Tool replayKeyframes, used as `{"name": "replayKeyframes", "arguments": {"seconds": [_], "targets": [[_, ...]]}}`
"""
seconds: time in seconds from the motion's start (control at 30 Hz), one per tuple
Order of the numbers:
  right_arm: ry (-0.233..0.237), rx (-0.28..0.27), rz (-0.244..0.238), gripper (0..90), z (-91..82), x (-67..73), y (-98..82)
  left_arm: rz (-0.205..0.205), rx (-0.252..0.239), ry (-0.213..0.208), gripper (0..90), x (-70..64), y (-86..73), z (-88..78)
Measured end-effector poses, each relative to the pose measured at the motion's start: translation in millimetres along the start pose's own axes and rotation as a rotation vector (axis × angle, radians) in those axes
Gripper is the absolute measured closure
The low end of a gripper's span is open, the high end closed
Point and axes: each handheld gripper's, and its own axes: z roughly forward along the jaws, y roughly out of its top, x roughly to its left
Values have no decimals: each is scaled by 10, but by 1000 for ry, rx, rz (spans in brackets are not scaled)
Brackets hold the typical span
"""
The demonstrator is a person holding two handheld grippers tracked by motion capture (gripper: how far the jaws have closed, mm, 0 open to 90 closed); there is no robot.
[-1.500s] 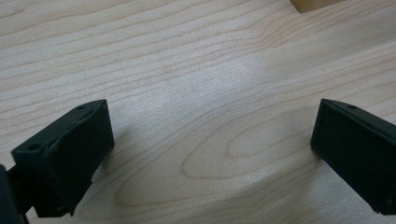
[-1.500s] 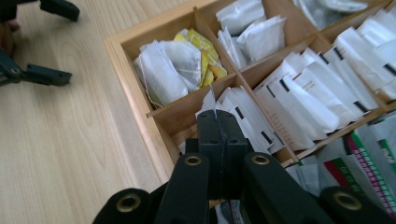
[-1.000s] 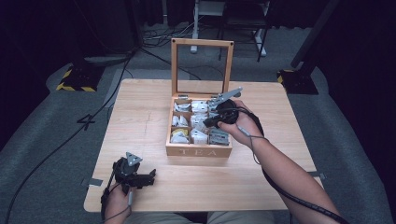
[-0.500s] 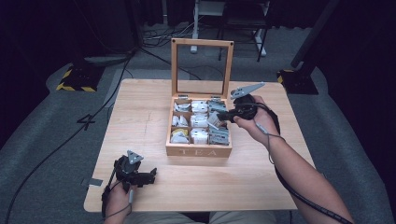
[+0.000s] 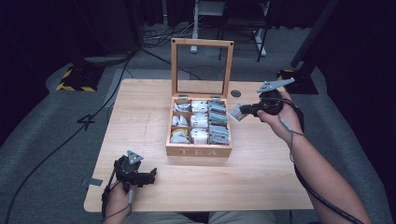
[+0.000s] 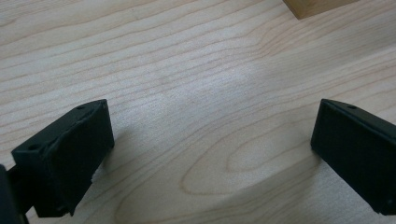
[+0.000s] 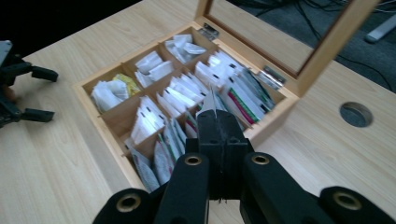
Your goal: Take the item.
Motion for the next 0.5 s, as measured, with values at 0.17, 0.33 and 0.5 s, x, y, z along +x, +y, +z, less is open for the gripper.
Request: {"name": "replayKeyframes", "arguments": {"seconds": [0.17, 0.33, 0.5], "targets": [[-50, 3, 30, 900, -115, -182, -100, 0, 0, 0, 0, 0, 0, 0], [-82, -3, 72, 900, -214, -337, -198, 0, 0, 0, 0, 0, 0, 0], [-118, -2, 111, 900, -302, -503, -312, 0, 0, 0, 0, 0, 0, 0]]}}
